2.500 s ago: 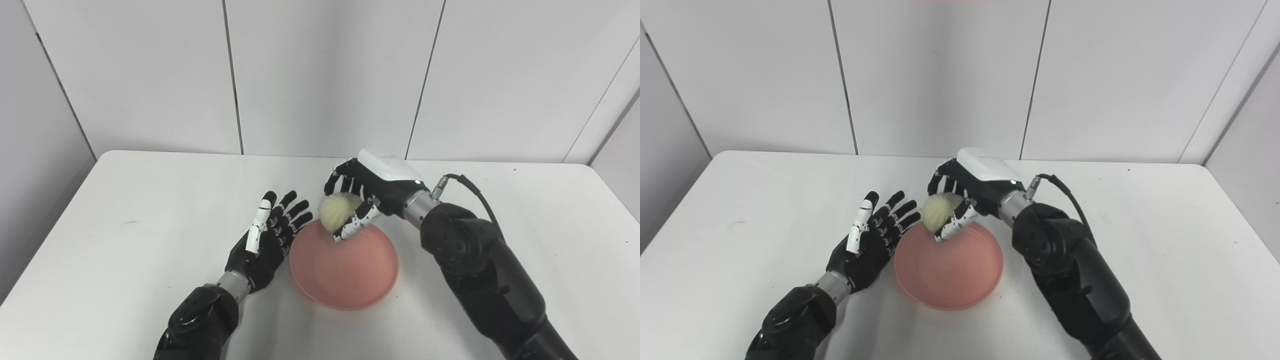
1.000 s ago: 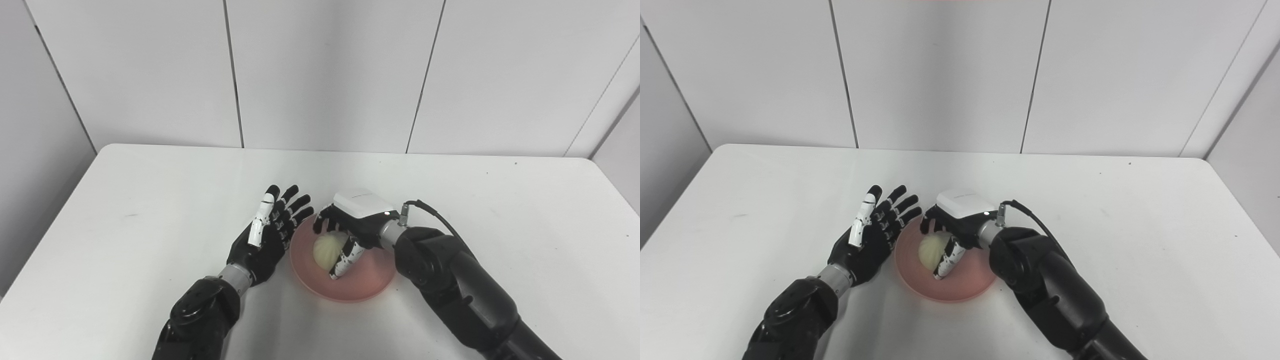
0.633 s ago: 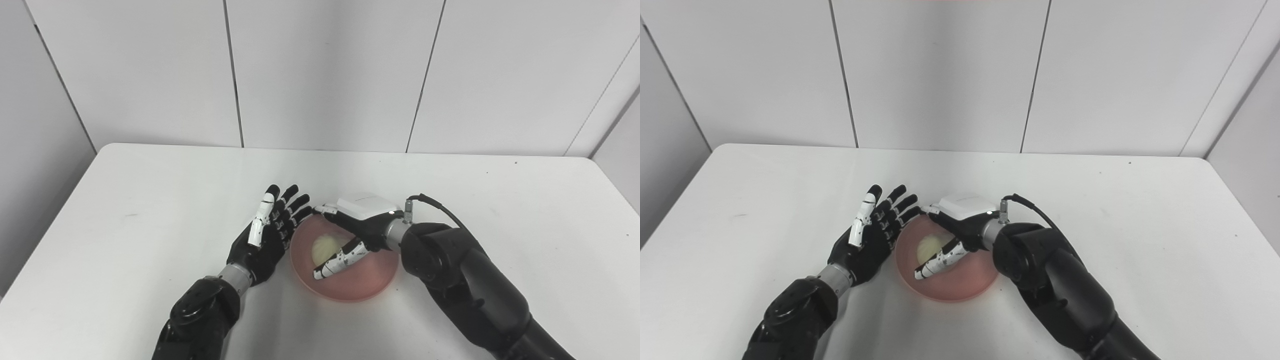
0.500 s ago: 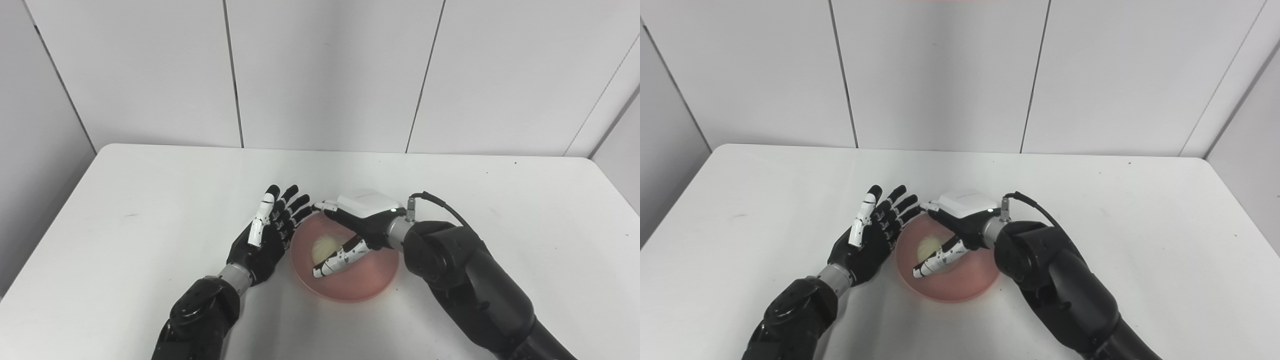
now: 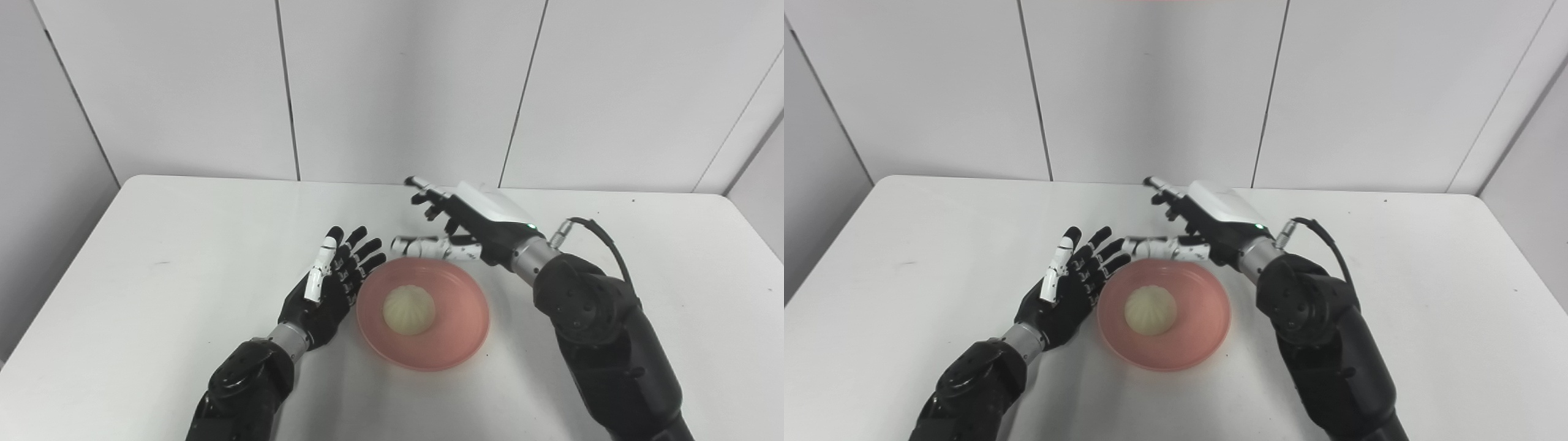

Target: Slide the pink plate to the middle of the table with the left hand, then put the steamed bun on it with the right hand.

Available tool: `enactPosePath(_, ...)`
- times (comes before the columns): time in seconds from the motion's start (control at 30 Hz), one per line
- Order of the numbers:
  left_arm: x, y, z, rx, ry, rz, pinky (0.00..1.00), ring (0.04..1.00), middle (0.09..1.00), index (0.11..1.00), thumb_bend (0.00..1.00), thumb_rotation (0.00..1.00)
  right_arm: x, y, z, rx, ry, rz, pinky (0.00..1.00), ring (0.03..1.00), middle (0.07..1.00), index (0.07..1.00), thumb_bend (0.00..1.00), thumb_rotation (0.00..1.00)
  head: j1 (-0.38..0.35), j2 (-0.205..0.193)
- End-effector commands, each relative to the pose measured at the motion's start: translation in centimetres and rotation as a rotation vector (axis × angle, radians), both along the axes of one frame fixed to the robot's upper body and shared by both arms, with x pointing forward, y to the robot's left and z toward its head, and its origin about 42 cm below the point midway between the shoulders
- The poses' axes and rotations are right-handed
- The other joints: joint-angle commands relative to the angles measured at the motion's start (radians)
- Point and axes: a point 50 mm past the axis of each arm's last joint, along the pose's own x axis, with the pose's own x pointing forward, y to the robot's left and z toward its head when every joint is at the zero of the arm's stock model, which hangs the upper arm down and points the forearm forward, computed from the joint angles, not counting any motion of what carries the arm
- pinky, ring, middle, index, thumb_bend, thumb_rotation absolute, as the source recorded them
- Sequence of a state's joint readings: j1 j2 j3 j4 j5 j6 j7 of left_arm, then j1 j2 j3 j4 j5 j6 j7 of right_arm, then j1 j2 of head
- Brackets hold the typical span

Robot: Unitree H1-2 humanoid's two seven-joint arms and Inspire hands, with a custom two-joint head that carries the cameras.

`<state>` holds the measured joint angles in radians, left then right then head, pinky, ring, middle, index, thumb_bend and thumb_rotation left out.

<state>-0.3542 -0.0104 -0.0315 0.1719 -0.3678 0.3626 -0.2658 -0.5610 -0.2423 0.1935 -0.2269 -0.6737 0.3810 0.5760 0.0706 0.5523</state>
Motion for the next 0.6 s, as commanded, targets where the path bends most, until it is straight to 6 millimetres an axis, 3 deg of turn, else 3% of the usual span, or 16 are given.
enactPosePath(0.0,-0.9,1.3,-2.8,0.050,0.094,0.032,0.99,0.949,0.957,0.983,0.56,1.00,0.2,-0.5,1.1,0.112,-0.060,-0.027,0.78,0.891,0.932,0.976,0.83,1.00,-0.003,-0.009)
enactPosePath(0.13,-1.1,1.6,-2.8,0.061,0.073,0.051,0.99,0.960,0.966,0.991,0.55,1.00,0.2,-1.4,-0.1,0.216,-0.010,-0.069,0.85,0.937,0.971,0.999,0.88,1.00,-0.010,-0.027)
enactPosePath(0.23,-1.2,1.8,-2.6,0.068,0.048,0.075,1.00,0.969,0.974,0.994,0.53,1.00,0.1,-2.0,-1.2,0.290,0.009,-0.080,0.95,0.994,0.998,1.000,0.82,1.00,-0.012,-0.035)
enactPosePath(0.4,-1.7,2.0,-2.3,0.112,-0.008,0.148,1.00,0.987,0.995,1.000,0.53,1.00,-0.2,-2.7,-4.9,0.467,-0.006,-0.180,0.99,1.000,1.000,1.000,0.82,1.00,-0.017,-0.062)
enactPosePath(0.53,-2.2,2.3,-2.5,0.145,-0.036,0.190,1.00,1.000,1.000,1.000,0.55,1.00,-0.4,-3.3,-7.9,0.658,-0.066,-0.234,0.97,1.000,1.000,1.000,0.56,1.00,-0.023,-0.072)
enactPosePath(0.57,-2.3,2.4,-2.5,0.150,-0.044,0.201,1.00,1.000,1.000,1.000,0.55,1.00,-0.3,-3.5,-8.6,0.693,-0.075,-0.240,0.97,1.000,1.000,1.000,0.55,1.00,-0.023,-0.076)
